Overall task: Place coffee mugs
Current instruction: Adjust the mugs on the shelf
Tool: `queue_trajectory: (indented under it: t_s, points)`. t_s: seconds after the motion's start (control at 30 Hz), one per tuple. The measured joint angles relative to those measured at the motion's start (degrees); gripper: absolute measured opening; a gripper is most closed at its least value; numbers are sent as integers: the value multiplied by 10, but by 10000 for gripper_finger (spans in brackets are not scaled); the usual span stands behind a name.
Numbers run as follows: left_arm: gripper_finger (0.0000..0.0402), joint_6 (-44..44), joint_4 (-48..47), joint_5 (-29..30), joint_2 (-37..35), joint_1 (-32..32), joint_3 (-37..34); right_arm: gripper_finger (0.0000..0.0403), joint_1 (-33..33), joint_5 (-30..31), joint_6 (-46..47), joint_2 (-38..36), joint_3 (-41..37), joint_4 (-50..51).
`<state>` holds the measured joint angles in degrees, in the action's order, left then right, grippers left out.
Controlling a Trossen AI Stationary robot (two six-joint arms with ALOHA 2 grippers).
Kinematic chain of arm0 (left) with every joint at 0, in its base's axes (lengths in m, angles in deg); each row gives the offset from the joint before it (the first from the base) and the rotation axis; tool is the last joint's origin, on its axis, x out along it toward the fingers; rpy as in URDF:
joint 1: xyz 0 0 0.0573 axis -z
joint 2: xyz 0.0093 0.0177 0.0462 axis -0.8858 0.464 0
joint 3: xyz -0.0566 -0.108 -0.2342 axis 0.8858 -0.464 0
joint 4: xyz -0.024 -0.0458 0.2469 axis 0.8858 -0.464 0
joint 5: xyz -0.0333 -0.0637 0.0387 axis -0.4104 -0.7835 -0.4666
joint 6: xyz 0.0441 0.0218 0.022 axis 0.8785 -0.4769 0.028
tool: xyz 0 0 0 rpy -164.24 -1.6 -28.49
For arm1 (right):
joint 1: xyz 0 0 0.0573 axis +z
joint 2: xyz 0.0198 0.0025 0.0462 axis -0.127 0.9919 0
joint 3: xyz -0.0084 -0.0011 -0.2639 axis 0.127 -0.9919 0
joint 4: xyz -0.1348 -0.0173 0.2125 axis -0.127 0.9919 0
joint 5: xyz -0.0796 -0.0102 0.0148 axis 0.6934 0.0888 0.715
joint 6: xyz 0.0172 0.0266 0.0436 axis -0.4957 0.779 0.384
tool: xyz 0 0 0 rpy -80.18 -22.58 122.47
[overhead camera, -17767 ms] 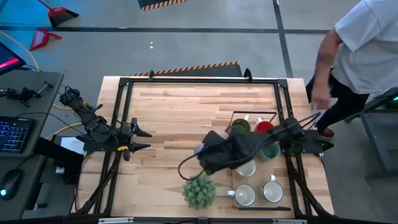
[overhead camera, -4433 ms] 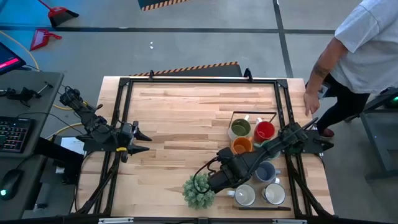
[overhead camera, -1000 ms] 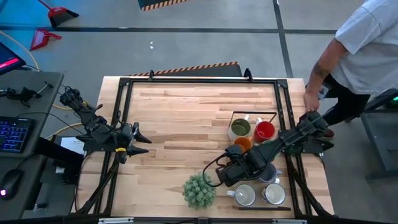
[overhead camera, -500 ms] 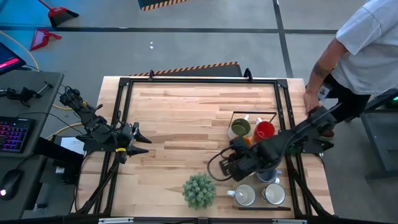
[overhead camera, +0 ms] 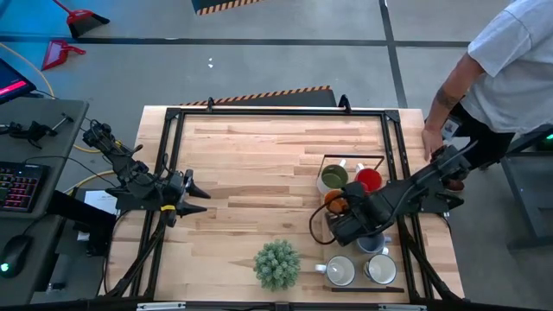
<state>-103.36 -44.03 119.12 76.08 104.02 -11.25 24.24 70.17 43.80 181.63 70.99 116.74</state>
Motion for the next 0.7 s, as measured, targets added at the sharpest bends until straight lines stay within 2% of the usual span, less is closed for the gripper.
queue_trajectory:
  t_s: [0.27, 0.7]
  points:
    - [197, 0, 5, 7, 0, 0, 0, 0, 0, -30, 37, 5, -43, -4]
    - [197, 1, 4, 8, 0, 0, 0, 0, 0, -33, 59, 5, -44, 0]
